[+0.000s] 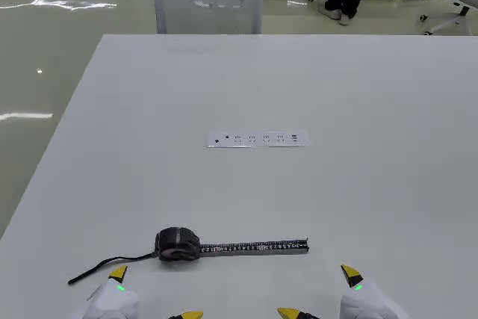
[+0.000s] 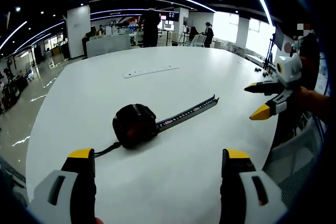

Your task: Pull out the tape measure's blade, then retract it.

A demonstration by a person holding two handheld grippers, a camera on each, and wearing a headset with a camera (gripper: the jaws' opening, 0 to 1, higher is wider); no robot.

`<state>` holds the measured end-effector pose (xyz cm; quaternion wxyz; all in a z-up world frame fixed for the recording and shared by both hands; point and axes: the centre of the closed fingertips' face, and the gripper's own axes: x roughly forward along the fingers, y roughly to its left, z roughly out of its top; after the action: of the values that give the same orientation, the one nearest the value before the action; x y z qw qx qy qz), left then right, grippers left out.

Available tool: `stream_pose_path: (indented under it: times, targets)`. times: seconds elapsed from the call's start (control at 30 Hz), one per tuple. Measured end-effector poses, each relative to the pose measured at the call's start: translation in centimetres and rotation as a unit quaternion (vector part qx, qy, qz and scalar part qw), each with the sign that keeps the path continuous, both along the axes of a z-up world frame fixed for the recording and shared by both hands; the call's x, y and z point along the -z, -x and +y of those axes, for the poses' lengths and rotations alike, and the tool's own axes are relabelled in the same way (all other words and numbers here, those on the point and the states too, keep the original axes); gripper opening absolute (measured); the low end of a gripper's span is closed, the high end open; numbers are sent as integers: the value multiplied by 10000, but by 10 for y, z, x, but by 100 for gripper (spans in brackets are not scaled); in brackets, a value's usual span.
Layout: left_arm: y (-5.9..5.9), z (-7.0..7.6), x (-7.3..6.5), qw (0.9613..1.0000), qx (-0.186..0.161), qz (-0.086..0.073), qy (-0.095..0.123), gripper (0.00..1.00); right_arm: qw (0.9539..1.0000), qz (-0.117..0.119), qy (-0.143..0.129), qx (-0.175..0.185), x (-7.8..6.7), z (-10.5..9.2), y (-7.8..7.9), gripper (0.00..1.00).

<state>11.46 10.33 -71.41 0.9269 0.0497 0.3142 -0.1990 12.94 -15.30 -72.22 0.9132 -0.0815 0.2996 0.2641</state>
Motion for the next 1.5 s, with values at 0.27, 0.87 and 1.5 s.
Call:
stream_pose_path:
  times: [0.27,0.87,1.5]
  targets:
    - [0,-8,-2,10000,-55,-46,-18,99,10000,47,-16,-13,3,4,2,94]
    - [-3,-7,2,9998,-182,8,-40,99,10000,49,32,10,2,2,4,94]
    - [-17,-13,6,9988,-473,92,-84,94,9982,-113,-164,-571,5,8,-2,86]
